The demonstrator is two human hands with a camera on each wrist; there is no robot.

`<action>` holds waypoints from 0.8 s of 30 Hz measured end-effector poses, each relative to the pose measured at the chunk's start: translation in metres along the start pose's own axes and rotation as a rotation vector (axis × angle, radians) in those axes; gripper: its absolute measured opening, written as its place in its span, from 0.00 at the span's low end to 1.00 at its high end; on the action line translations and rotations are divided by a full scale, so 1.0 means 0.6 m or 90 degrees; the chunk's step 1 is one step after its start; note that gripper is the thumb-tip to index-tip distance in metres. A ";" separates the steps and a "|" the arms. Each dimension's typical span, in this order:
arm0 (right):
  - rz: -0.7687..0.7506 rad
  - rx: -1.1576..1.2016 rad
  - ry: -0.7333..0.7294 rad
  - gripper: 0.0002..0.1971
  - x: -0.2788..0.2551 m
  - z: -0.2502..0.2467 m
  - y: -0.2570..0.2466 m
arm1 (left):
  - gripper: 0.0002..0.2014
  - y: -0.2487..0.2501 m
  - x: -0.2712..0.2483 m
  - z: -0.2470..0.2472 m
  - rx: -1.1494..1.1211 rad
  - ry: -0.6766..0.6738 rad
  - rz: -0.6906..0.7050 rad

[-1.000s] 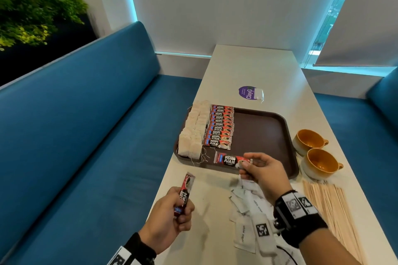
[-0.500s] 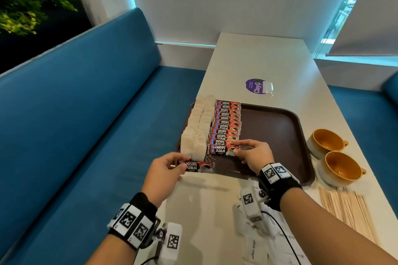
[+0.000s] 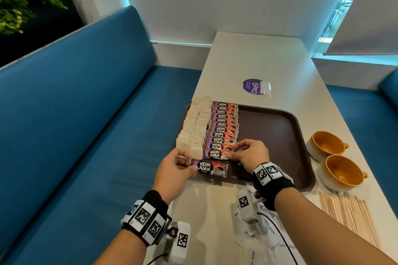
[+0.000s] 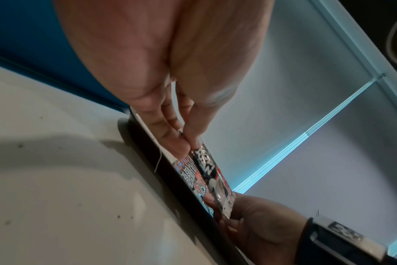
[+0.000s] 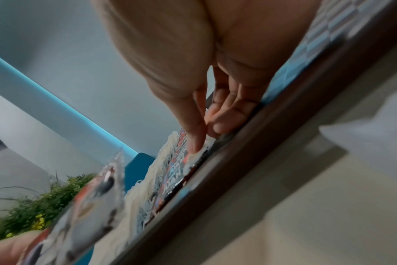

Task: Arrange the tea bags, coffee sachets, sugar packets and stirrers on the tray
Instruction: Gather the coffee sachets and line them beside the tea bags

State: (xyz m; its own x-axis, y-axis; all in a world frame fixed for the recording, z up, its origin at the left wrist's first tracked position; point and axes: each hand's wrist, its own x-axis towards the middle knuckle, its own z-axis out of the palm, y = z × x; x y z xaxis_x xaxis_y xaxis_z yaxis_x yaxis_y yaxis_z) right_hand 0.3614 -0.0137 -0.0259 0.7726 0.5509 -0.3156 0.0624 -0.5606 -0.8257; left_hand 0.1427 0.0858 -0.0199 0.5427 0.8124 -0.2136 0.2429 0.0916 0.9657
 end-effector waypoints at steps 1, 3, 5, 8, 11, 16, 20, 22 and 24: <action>0.002 -0.003 0.002 0.14 0.001 0.000 0.000 | 0.12 -0.002 0.001 0.003 0.002 0.002 0.001; 0.005 -0.003 0.013 0.11 0.001 -0.002 0.001 | 0.12 -0.005 0.002 0.007 0.006 0.006 -0.003; -0.001 0.024 0.022 0.08 -0.003 -0.005 0.004 | 0.12 -0.004 0.003 0.010 0.002 0.010 -0.005; -0.020 0.132 -0.022 0.12 -0.019 -0.013 0.004 | 0.12 -0.001 0.007 0.015 -0.004 0.020 -0.005; -0.049 0.177 -0.097 0.11 -0.039 -0.024 0.003 | 0.11 0.005 0.012 0.023 -0.031 0.012 -0.011; -0.039 0.211 -0.114 0.08 -0.045 -0.035 0.013 | 0.11 0.023 0.013 0.043 -0.081 0.000 -0.012; 0.009 0.211 -0.060 0.06 -0.031 -0.035 0.028 | 0.07 0.021 0.008 0.050 0.029 0.032 0.037; 0.027 0.189 -0.056 0.05 -0.029 -0.030 0.032 | 0.06 0.015 0.003 0.049 0.112 0.022 0.054; 0.041 0.170 -0.058 0.05 -0.027 -0.023 0.033 | 0.06 0.012 -0.005 0.051 0.178 -0.019 0.045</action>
State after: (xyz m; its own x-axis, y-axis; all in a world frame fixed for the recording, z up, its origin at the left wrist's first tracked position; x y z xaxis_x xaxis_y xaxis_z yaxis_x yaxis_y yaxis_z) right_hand 0.3589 -0.0423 -0.0307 0.7090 0.5790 -0.4026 -0.1630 -0.4209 -0.8924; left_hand 0.1676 0.0663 -0.0171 0.5890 0.7932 -0.1548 0.4128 -0.1306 0.9014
